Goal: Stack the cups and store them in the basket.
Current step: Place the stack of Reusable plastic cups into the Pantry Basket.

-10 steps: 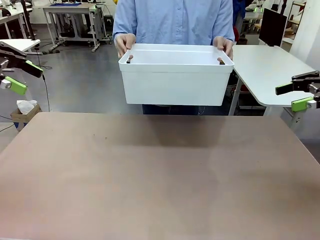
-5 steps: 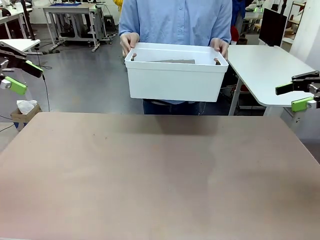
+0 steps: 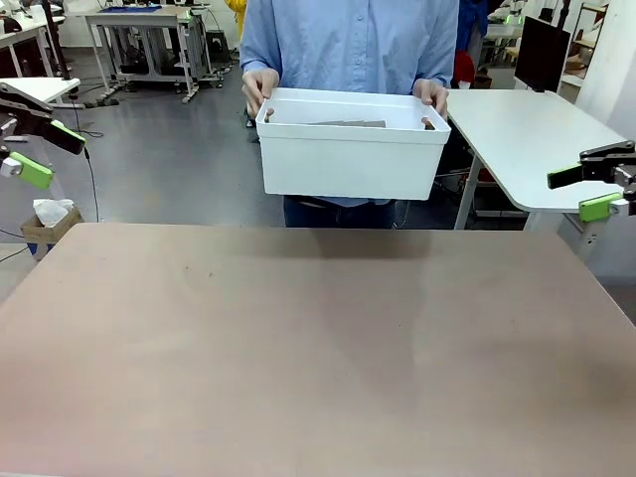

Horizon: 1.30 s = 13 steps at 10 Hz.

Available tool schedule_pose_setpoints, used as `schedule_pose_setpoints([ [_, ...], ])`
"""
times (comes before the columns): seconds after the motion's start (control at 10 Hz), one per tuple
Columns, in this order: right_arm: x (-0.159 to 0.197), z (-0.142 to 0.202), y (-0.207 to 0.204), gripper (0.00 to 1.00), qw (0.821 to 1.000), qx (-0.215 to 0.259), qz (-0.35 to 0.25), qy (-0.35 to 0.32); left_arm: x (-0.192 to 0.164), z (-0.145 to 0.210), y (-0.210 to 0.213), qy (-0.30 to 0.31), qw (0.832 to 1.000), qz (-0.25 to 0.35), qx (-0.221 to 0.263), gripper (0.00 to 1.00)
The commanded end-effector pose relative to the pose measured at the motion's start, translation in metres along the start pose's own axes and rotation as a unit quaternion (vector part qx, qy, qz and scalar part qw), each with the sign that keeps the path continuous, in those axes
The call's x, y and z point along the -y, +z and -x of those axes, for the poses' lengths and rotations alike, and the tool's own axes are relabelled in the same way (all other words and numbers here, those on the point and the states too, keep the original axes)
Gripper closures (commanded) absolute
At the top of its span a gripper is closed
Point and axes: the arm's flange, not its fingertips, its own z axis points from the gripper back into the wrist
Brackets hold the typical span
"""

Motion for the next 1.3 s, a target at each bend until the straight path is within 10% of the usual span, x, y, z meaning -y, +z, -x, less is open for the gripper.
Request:
schedule_pose_setpoints([
  [0.0, 0.0002, -0.0036, -0.0004, 0.0, 1.0, 0.001, 0.004, -0.007, -0.0012, -0.0012, 0.0005, -0.007, 1.0, 0.003, 0.007, 0.0],
  [1.2, 0.0002, -0.0036, -0.0004, 0.0, 1.0, 0.001, 0.004, -0.007, -0.0012, -0.0012, 0.0005, -0.007, 1.0, 0.003, 0.007, 0.0],
])
